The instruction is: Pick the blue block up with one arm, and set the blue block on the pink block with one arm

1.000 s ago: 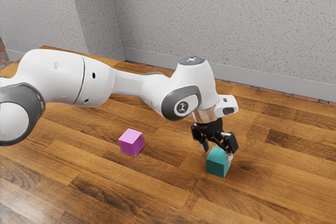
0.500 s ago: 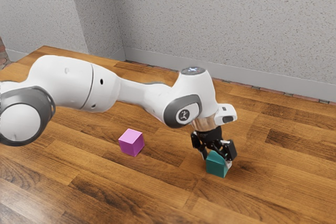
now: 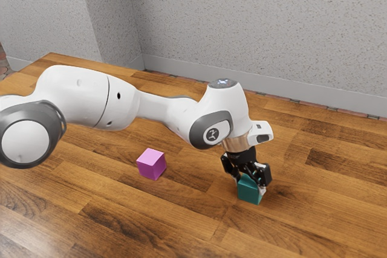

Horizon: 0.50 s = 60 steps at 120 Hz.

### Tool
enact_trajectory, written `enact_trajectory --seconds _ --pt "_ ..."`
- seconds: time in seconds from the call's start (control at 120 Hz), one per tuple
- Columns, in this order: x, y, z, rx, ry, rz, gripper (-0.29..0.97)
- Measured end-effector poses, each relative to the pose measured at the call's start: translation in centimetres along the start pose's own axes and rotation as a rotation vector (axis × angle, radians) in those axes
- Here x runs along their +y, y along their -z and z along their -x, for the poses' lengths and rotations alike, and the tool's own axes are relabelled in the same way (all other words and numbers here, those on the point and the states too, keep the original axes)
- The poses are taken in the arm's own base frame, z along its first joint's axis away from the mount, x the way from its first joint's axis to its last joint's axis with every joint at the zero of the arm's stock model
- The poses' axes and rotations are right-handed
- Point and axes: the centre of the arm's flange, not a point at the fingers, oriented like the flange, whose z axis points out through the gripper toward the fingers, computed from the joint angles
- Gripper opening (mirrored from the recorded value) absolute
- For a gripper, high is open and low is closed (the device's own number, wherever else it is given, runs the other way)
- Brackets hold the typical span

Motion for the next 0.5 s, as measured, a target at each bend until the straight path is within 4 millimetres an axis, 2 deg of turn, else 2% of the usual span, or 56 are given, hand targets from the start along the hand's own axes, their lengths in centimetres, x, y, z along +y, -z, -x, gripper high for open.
enact_trajectory --seconds 0.142,0.25,0.358,0.5 --pt "0.0 0.1 0.0 0.003 0.001 -0.004 0.45" --pt "0.3 1.2 -0.1 0.020 -0.002 -0.007 0.38" --pt "0.5 1.9 -0.1 0.029 -0.003 -0.010 0.37" --pt "1.2 4.6 0.2 0.058 -0.011 -0.024 0.38"
